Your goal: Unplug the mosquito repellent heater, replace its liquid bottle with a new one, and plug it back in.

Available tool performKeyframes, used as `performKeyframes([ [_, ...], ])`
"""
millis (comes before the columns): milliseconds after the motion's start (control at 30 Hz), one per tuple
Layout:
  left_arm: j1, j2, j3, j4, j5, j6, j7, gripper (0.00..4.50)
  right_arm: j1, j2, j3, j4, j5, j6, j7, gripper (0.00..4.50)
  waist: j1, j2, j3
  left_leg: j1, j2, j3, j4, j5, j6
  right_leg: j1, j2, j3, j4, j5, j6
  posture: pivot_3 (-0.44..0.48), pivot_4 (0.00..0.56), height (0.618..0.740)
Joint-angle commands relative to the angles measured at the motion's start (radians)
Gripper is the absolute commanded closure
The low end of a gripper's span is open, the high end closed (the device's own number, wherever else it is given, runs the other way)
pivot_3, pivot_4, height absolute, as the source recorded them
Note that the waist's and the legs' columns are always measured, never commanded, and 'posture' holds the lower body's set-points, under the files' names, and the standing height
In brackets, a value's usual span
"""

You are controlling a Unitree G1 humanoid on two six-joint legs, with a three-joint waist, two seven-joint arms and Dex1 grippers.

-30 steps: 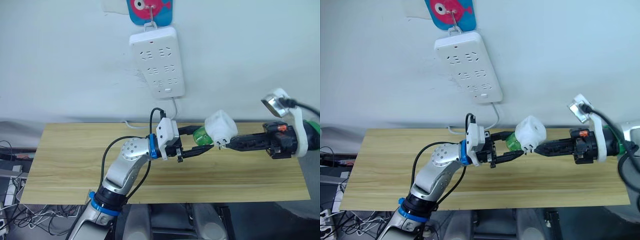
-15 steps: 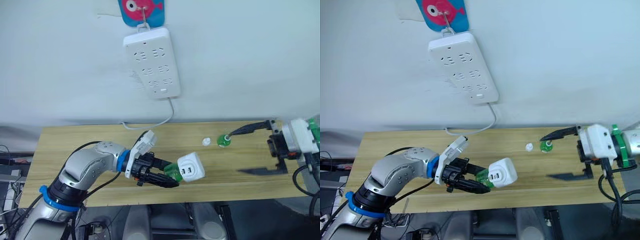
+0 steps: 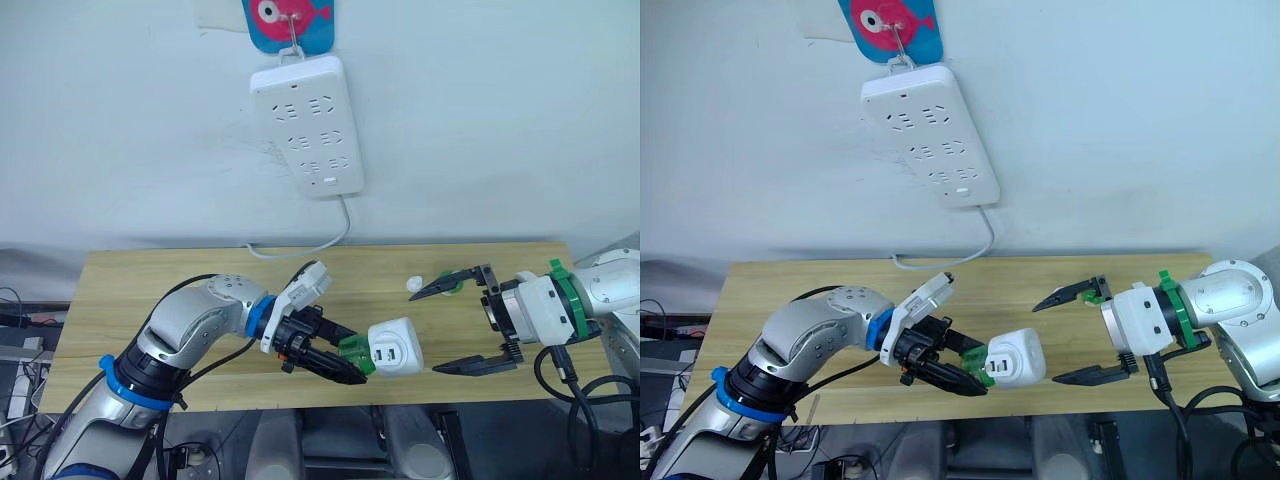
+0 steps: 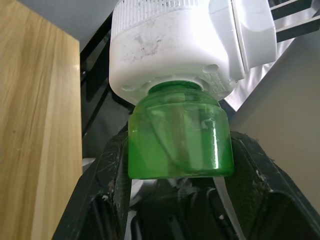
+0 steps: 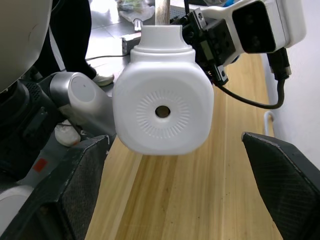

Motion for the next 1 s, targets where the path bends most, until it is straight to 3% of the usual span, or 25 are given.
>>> performKeyframes([
  [33,-0.007,-0.028,-0.009,-0.037,-0.003,-0.015,-0.005,2.23,-0.004,0.021,0.025,-0.056,-0.007,-0.008,-0.009,0.04,0.000,0.000,0.000,0.000,0.000,0.000,0.000,0.000,0.000,0.000,0.000,0.000,0.000,0.000,0.000,-0.245,0.363,0.740],
  [333,-0.007,-0.049,-0.004,-0.054,-0.006,0.001,0.003,2.23,-0.033,0.063,0.071,-0.051,-0.050,-0.018,-0.018,0.04,0.000,0.000,0.000,0.000,0.000,-0.001,0.001,0.000,0.000,0.001,0.000,0.000,0.000,0.000,0.000,-0.236,0.366,0.740],
  [433,-0.006,-0.053,-0.002,-0.059,-0.009,0.004,0.004,2.23,-0.040,0.072,0.077,-0.043,-0.061,-0.026,-0.019,0.60,0.001,0.000,0.000,0.000,0.000,-0.001,0.001,0.000,0.000,0.001,0.000,-0.001,0.000,0.000,0.000,-0.236,0.366,0.740],
  [533,-0.006,-0.059,-0.001,-0.064,-0.012,0.007,0.008,2.23,-0.042,0.077,0.076,-0.033,-0.070,-0.042,-0.016,1.52,0.001,0.000,0.000,0.000,0.000,-0.001,0.001,0.000,0.000,0.001,0.000,-0.001,0.000,0.000,0.000,-0.236,0.366,0.740],
  [700,-0.008,-0.072,0.008,-0.061,-0.022,0.021,0.027,2.23,-0.044,0.081,0.064,-0.027,-0.056,-0.046,-0.013,1.55,0.000,0.000,0.000,0.000,0.000,-0.001,0.001,0.000,0.000,0.001,0.000,-0.001,0.001,0.000,0.000,-0.242,0.369,0.740],
  [933,-0.039,-0.046,0.087,-0.011,0.010,0.001,0.063,0.10,0.039,0.029,-0.021,-0.025,-0.033,0.050,-0.068,1.55,0.002,0.000,0.000,0.000,0.000,-0.002,0.002,0.000,0.000,0.001,0.000,-0.001,0.001,0.000,0.000,-0.234,0.365,0.740],
  [1000,-0.037,-0.018,0.119,-0.032,0.030,-0.023,0.081,0.00,0.110,-0.007,-0.074,-0.037,-0.008,0.184,-0.136,1.55,0.004,0.000,0.000,0.000,0.000,-0.002,0.002,0.000,0.001,0.002,0.000,-0.002,0.001,0.000,0.000,-0.234,0.364,0.740],
])
